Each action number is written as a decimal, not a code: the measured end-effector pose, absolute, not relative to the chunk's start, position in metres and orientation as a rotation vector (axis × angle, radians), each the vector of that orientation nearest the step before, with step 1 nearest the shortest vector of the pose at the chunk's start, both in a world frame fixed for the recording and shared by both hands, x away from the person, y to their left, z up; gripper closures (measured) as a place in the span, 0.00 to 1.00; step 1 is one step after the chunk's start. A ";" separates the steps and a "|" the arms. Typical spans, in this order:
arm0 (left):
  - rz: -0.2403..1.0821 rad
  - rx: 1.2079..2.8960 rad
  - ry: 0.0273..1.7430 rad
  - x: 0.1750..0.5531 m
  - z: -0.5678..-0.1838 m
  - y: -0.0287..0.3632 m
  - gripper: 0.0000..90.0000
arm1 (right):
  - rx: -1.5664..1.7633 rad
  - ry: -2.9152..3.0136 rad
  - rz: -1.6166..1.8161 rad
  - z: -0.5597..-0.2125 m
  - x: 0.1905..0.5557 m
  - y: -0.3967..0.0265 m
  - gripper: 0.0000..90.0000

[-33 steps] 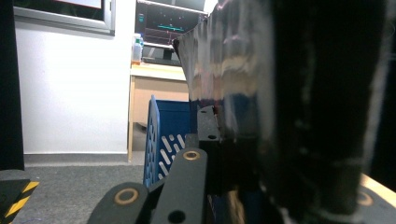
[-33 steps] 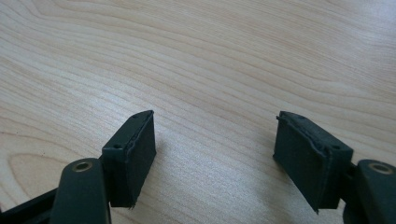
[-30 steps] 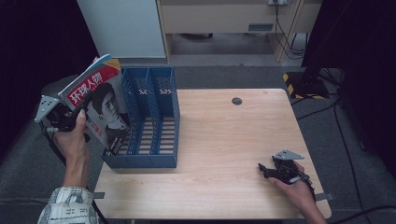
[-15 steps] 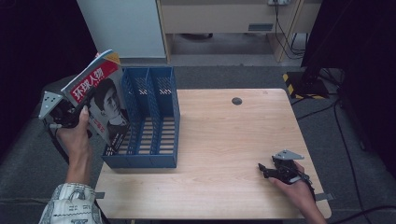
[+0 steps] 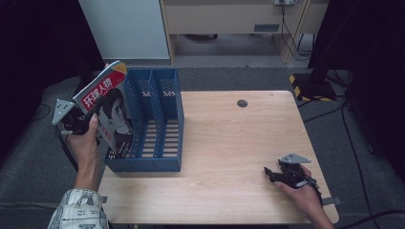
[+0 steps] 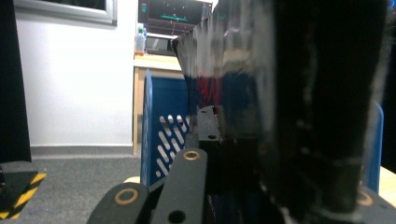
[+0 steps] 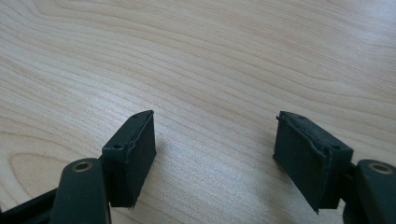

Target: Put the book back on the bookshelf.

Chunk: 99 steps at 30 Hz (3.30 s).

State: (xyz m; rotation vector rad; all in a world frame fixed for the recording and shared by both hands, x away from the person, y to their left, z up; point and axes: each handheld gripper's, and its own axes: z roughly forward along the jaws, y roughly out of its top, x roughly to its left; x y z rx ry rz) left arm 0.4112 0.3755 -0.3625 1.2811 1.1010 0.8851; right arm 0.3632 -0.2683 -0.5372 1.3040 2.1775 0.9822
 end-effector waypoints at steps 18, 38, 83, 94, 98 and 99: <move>0.862 1.267 1.148 0.412 -0.389 0.377 0.96 | 1.309 2.178 0.983 -0.537 0.363 -0.268 0.33; 0.877 1.250 1.211 0.405 -0.410 0.392 0.95 | 1.307 2.174 0.982 -0.537 0.362 -0.268 0.33; 0.870 1.285 1.285 0.396 -0.393 0.396 0.73 | 1.311 2.178 0.984 -0.537 0.362 -0.267 0.32; 0.920 1.366 1.291 0.407 -0.362 0.384 0.70 | 1.311 2.179 0.985 -0.537 0.362 -0.267 0.32; 0.915 1.383 1.323 0.412 -0.361 0.381 0.78 | 1.310 2.179 0.985 -0.537 0.362 -0.267 0.32; 0.912 1.377 1.332 0.412 -0.361 0.382 0.84 | 1.305 2.180 0.984 -0.537 0.362 -0.268 0.32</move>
